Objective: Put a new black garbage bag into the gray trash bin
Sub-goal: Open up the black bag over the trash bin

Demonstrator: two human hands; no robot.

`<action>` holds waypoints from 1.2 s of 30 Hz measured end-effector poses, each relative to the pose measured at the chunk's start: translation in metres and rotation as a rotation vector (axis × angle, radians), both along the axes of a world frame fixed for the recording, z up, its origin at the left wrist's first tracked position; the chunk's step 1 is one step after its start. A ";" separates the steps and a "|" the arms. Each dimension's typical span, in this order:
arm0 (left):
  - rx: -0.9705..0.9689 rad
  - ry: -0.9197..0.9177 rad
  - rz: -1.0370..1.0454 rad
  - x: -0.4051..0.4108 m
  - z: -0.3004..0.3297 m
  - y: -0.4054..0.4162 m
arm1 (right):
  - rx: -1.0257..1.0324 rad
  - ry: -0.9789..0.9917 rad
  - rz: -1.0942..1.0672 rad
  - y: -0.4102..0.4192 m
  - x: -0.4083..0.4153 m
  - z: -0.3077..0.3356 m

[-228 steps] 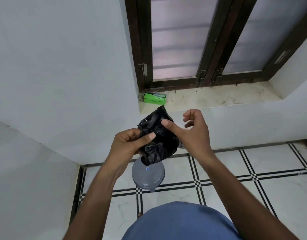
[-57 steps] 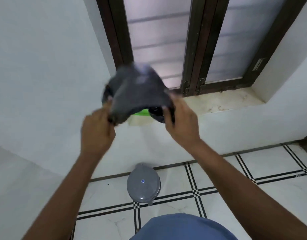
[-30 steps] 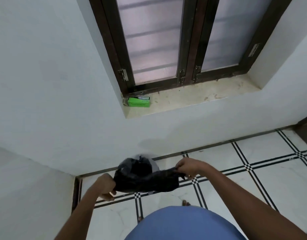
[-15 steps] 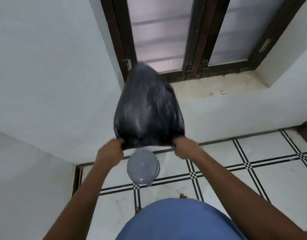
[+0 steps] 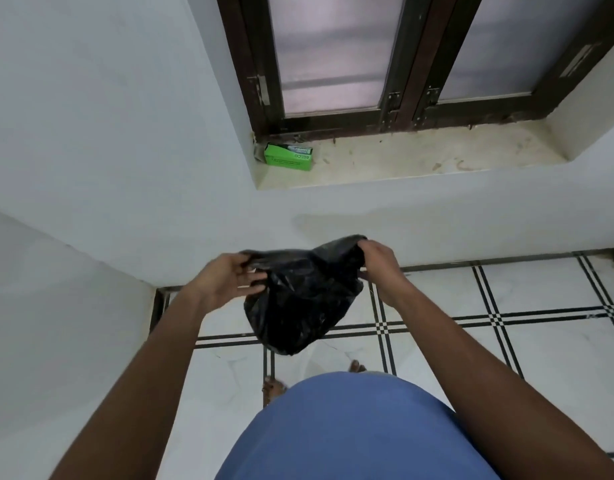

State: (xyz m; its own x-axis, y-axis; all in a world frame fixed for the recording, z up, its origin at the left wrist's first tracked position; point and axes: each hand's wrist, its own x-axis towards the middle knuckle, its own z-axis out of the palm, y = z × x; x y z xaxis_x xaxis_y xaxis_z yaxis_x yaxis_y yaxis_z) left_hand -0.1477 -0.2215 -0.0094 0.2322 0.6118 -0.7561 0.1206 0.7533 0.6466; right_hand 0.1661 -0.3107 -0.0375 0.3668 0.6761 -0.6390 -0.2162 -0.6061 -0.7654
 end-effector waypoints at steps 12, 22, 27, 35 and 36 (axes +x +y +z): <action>0.145 -0.181 0.402 0.053 0.023 -0.008 | 0.438 -0.377 0.131 0.018 0.030 0.047; 0.023 -0.036 0.352 0.081 -0.010 -0.060 | 0.457 -0.506 0.333 -0.009 0.031 0.032; 0.008 -0.007 0.305 0.086 -0.018 -0.067 | 0.428 -0.487 0.293 -0.022 0.031 0.026; -0.056 -0.018 0.290 0.077 -0.037 -0.063 | 0.360 -0.507 0.317 -0.023 0.014 0.020; -0.058 -0.027 0.290 0.074 -0.041 -0.062 | 0.354 -0.517 0.323 -0.020 0.010 0.019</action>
State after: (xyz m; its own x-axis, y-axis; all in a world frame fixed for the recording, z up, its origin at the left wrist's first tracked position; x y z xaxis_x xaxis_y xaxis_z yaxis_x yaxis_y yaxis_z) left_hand -0.0736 -0.2838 -0.0505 0.0744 0.6115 -0.7877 -0.1223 0.7896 0.6014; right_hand 0.1764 -0.3311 -0.0187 0.3099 0.9374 -0.1588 0.3772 -0.2745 -0.8845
